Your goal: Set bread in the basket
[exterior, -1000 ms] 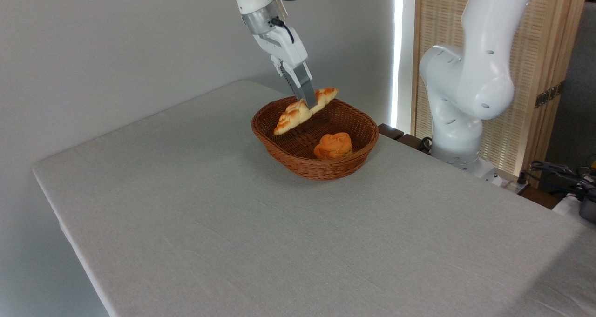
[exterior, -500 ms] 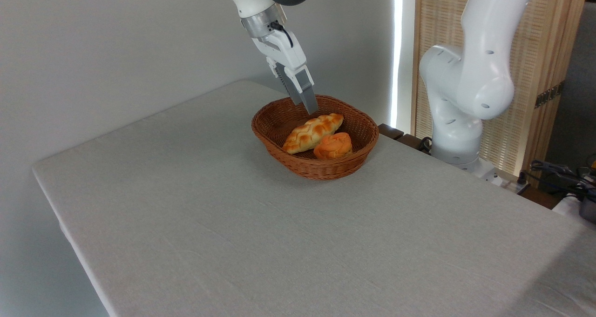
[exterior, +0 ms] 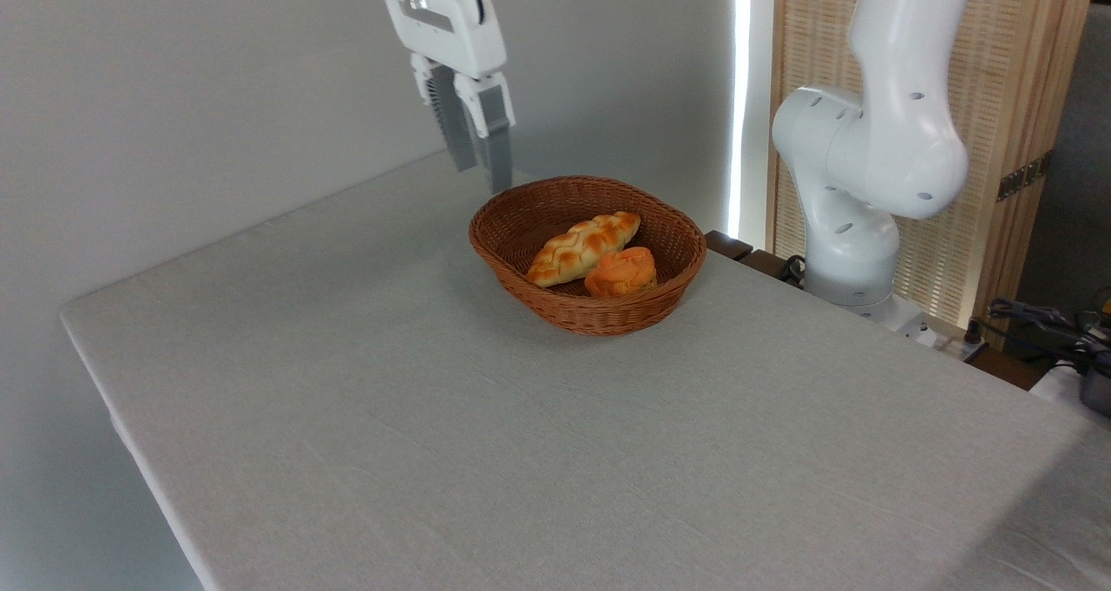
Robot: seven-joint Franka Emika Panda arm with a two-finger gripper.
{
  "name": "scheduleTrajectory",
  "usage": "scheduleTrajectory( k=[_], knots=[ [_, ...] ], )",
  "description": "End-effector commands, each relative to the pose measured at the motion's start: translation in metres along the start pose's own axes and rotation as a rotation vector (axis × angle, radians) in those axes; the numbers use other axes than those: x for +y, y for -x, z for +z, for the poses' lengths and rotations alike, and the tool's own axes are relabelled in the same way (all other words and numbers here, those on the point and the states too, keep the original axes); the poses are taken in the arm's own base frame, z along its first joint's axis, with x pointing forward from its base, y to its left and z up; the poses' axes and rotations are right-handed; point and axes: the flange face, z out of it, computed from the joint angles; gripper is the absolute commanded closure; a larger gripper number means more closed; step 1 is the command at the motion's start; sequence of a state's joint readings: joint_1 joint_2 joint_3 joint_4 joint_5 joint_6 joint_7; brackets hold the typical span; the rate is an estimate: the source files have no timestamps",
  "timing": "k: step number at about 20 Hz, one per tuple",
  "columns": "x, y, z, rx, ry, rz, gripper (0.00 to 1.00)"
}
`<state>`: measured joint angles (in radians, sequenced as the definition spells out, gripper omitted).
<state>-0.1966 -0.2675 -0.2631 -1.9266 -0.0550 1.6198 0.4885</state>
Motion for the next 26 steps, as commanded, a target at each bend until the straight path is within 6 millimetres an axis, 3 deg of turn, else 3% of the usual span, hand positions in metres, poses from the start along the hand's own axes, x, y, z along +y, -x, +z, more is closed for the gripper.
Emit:
scheduleTrajectory(
  k=[1, 4, 9, 19, 26],
  knots=[
    [-0.065, -0.002, -0.026, 0.045, -0.001, -0.017, 0.00],
    [-0.124, 0.022, -0.054, 0.092, -0.006, -0.077, 0.00],
    [-0.191, 0.053, -0.056, 0.097, 0.004, -0.129, 0.00],
    [-0.182, 0.039, -0.047, 0.053, -0.020, -0.132, 0.00],
    [-0.187, 0.045, -0.047, 0.052, -0.020, -0.149, 0.00]
  ],
)
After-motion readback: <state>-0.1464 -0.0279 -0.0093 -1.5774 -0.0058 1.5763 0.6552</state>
